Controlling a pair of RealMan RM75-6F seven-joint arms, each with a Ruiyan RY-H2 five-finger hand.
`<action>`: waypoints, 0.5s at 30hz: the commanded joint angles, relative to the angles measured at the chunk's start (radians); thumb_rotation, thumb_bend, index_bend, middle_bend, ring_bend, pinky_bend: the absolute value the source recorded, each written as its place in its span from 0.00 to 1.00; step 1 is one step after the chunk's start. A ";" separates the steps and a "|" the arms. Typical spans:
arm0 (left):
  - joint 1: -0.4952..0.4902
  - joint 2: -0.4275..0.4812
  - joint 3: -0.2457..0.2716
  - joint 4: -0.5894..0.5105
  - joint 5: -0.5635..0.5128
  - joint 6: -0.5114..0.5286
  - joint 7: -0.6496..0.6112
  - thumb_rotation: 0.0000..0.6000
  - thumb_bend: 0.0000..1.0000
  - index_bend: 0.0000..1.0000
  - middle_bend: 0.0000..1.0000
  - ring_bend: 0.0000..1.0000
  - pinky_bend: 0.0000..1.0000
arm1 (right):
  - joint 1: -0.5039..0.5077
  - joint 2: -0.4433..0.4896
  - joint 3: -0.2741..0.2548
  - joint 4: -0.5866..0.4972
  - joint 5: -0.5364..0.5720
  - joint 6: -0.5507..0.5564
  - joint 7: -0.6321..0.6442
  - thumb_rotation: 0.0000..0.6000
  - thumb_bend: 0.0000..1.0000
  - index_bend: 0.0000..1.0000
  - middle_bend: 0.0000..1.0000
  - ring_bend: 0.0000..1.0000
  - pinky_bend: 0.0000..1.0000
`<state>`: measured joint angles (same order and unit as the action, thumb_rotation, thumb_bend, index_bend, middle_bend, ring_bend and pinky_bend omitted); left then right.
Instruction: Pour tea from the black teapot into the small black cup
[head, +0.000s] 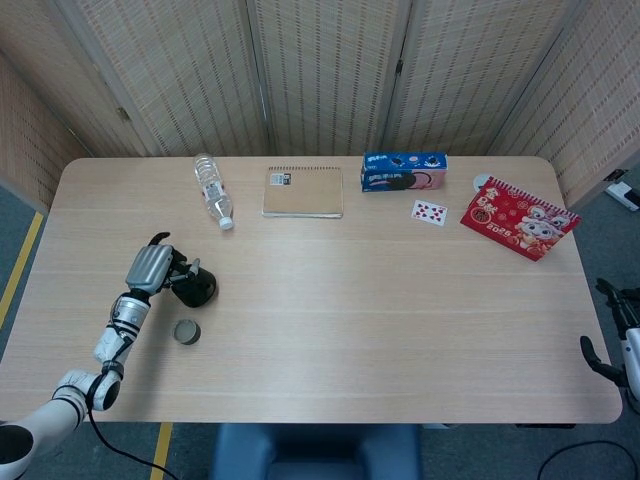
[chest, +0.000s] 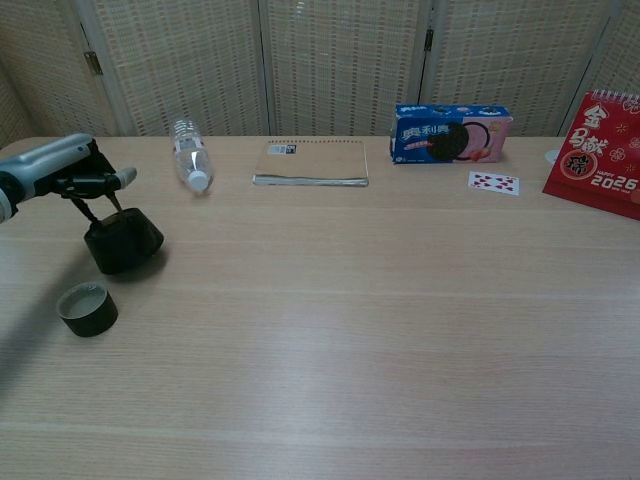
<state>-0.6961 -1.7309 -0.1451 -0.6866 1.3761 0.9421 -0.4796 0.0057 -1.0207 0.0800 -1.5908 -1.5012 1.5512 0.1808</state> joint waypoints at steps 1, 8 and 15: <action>0.001 -0.011 0.006 0.019 0.011 0.015 0.010 0.39 0.46 1.00 1.00 0.90 0.00 | 0.000 -0.001 0.000 0.001 0.001 0.000 0.001 1.00 0.43 0.06 0.20 0.27 0.08; 0.004 -0.048 0.034 0.081 0.050 0.057 0.050 0.38 0.39 1.00 1.00 0.90 0.00 | 0.002 -0.005 0.000 0.010 0.007 -0.009 0.008 1.00 0.43 0.06 0.20 0.26 0.08; 0.005 -0.079 0.053 0.130 0.074 0.076 0.053 0.37 0.36 1.00 1.00 0.89 0.00 | -0.002 -0.007 -0.002 0.016 0.009 -0.008 0.012 1.00 0.43 0.06 0.20 0.27 0.08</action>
<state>-0.6911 -1.8068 -0.0956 -0.5610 1.4456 1.0147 -0.4283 0.0037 -1.0280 0.0785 -1.5749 -1.4918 1.5437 0.1931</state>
